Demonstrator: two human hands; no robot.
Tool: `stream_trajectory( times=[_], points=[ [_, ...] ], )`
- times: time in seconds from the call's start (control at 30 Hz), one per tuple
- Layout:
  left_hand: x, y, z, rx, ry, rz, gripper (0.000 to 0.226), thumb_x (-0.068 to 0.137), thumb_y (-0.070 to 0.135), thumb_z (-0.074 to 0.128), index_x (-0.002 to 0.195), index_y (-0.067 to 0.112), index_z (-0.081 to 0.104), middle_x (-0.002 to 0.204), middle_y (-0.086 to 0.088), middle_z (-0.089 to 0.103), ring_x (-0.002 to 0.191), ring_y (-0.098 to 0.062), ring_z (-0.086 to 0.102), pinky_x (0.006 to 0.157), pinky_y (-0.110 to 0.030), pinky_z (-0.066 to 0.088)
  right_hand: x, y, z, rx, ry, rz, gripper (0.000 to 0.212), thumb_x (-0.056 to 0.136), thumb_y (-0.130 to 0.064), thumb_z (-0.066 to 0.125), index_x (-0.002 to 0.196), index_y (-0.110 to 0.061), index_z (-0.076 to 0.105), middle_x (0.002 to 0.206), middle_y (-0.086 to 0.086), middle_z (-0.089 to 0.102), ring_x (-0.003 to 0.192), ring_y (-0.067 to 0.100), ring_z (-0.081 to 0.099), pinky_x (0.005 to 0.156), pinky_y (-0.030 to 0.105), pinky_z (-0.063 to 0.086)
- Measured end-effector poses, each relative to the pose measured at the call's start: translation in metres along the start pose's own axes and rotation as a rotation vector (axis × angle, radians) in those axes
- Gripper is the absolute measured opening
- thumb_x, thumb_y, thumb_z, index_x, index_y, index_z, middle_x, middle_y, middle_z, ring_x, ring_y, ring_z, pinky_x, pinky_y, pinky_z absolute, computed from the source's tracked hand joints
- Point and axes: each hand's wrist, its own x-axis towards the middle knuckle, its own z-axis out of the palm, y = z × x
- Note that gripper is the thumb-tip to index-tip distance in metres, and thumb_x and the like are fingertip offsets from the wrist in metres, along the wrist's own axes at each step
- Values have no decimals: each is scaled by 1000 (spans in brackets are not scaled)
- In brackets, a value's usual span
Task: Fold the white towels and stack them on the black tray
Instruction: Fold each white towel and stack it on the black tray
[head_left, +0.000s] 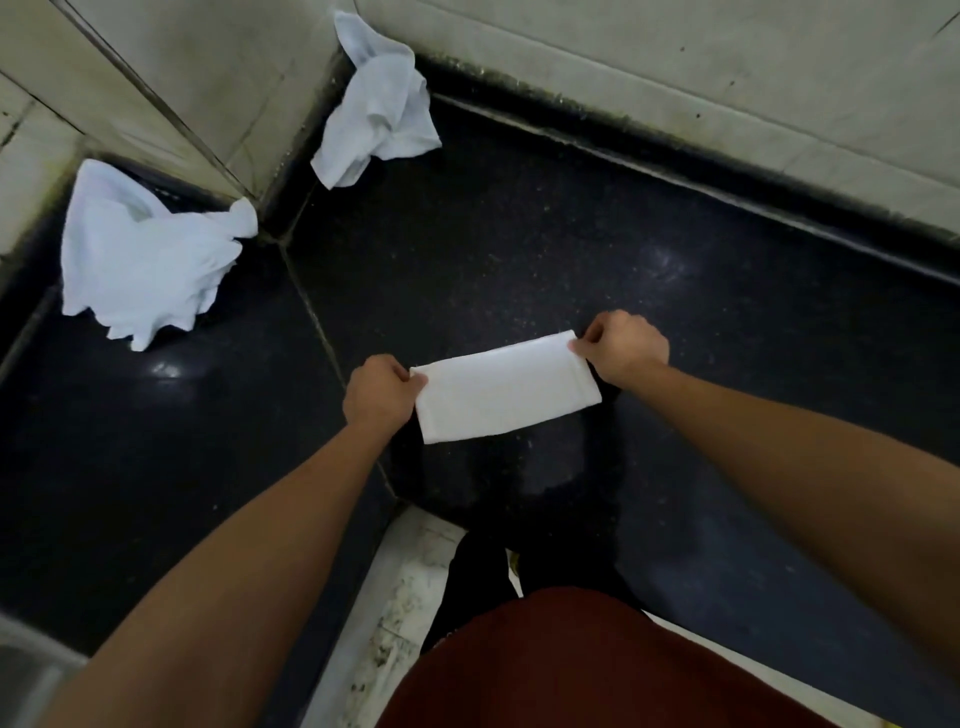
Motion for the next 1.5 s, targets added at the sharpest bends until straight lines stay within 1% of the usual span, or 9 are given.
stream_trajectory(
  times=[0.13,0.27,0.37,0.53,0.77,0.93,1.13,1.37,1.5],
  points=[
    [-19,5,-2,237,99,328,18,89,23,60,104,13,58,106,-7,56,90,-28,59,71,-37,46,-13,-6,0,17,100,-256,16,91,-35,57,100,-23,63,101,0,64,88,23,62,73,33,46],
    [-44,11,17,333,-70,542,13,90,19,52,99,15,62,101,-4,62,89,-27,61,70,-33,43,-44,-17,20,65,-164,-421,11,88,-27,63,93,-20,69,90,-3,69,83,17,64,72,30,51],
    [-52,-2,26,315,-143,487,12,92,19,52,95,12,61,98,-6,66,88,-26,60,71,-34,46,-57,-7,38,117,-294,-367,8,84,-24,67,87,-18,72,86,-5,70,80,15,66,77,35,55],
    [-53,-29,24,221,-93,437,8,90,20,59,89,12,61,92,-5,66,81,-23,59,66,-32,44,-48,27,25,244,-194,-130,9,81,-17,70,73,-15,73,65,-3,70,57,10,68,70,35,59],
    [-54,-32,18,350,61,660,16,79,14,73,92,10,66,98,-5,59,89,-24,57,57,-32,46,-42,27,5,117,-60,-34,9,84,-29,67,87,-21,68,84,-1,68,83,21,66,70,32,52],
    [-44,-23,7,617,-38,697,46,90,31,60,133,17,53,147,-4,39,131,-27,35,102,-40,36,-33,-4,11,-36,-9,60,43,83,-46,65,118,-19,60,111,5,65,100,27,63,78,35,46],
    [-43,-28,5,618,-90,628,52,92,36,56,140,20,43,156,0,23,140,-24,21,108,-39,27,-24,-16,5,247,-144,258,39,74,-33,71,103,-8,64,101,9,66,86,26,64,73,34,54],
    [-44,-34,0,471,-35,626,48,90,31,60,135,16,48,147,-3,35,135,-24,30,107,-37,29,-45,-35,-17,236,-123,-1,17,80,-28,68,76,-15,57,78,1,60,74,19,59,59,29,44],
    [-47,-51,-15,344,58,539,44,88,21,63,130,15,53,135,-5,46,121,-24,43,99,-35,38,-58,-74,-10,202,-114,-139,21,77,-23,72,89,-18,56,89,1,60,81,20,59,62,29,44]
  ],
)
